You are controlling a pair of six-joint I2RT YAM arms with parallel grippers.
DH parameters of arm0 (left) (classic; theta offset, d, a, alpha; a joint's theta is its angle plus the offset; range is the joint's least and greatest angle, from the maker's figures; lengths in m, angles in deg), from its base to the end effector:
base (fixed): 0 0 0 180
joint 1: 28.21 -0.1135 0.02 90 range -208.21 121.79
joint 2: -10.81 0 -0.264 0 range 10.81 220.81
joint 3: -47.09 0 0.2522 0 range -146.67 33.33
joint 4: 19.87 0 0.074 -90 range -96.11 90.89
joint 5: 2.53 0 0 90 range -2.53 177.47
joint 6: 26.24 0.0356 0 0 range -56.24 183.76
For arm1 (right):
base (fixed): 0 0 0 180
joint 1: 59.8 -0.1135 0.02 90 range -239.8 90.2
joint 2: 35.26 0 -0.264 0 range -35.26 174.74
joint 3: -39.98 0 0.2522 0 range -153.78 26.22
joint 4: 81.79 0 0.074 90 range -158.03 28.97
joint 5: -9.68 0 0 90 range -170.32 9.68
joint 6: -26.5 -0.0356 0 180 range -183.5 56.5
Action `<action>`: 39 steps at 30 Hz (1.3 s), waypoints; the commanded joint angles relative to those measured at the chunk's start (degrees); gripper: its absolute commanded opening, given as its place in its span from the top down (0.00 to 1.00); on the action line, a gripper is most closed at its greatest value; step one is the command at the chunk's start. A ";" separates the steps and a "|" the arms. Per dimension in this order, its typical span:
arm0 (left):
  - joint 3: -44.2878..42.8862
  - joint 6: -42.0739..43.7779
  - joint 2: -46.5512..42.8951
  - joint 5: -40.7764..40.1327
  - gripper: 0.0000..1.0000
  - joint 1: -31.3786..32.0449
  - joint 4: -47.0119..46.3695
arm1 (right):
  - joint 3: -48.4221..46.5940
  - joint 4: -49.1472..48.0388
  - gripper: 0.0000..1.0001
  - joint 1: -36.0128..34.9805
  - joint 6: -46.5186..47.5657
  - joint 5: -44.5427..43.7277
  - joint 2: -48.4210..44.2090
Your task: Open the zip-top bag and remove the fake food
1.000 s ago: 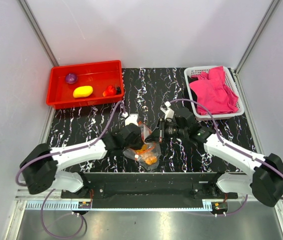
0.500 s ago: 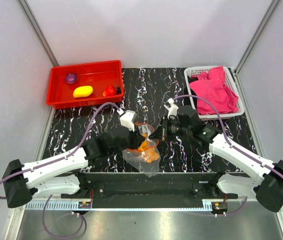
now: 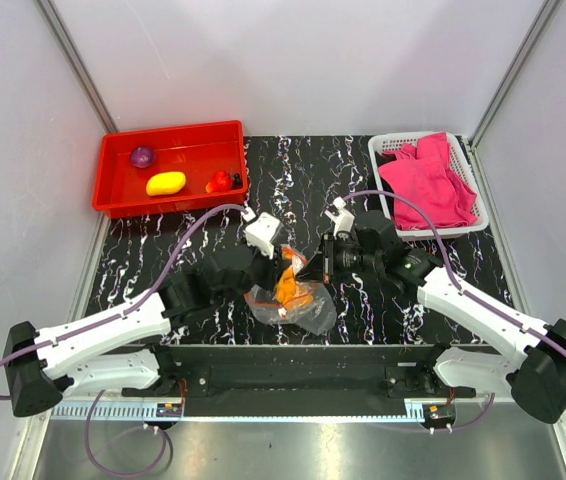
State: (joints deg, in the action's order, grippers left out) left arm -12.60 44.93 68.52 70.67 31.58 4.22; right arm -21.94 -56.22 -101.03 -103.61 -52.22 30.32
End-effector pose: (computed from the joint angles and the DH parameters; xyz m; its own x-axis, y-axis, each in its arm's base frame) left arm 0.1252 -0.1946 0.3047 -0.4028 0.0777 -0.9120 0.5944 0.7799 -0.1961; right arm 0.1804 0.1804 0.2863 -0.8546 0.0067 -0.5192 -0.4445 0.5075 0.7381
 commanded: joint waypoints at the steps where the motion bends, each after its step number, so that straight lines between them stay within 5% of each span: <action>1: -6.44 11.17 0.47 -0.52 1.00 0.15 -5.50 | 0.00 -0.83 1.00 -0.25 0.83 2.58 -0.37; 9: -10.49 18.48 -2.42 -1.92 1.00 0.06 2.23 | 0.00 1.46 1.00 -0.25 1.45 -5.58 -5.98; 22: 1.20 0.73 -12.88 7.04 1.00 -0.02 1.19 | 0.70 1.20 1.00 -0.16 2.94 -7.88 -2.56; 25: -0.99 0.55 -14.12 3.89 1.00 -0.02 2.77 | 0.96 1.11 1.00 -0.16 2.94 -7.80 -2.74; 30: -6.69 -1.72 -14.74 -14.11 1.00 -0.55 6.26 | 1.32 1.20 1.00 -0.16 2.85 -7.00 -3.00; 33: -12.14 -4.37 -10.44 -20.38 1.00 -5.46 11.54 | 1.32 1.28 1.00 -0.08 3.03 -7.62 -3.70; 39: -17.25 -7.70 -2.98 -8.36 1.00 -22.15 11.47 | -0.52 3.39 1.00 0.45 4.61 -7.53 -4.06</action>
State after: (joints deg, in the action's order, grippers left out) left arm -26.51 40.88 61.79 58.91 17.35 15.17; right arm -20.56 -54.17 -101.03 -101.19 -58.76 27.48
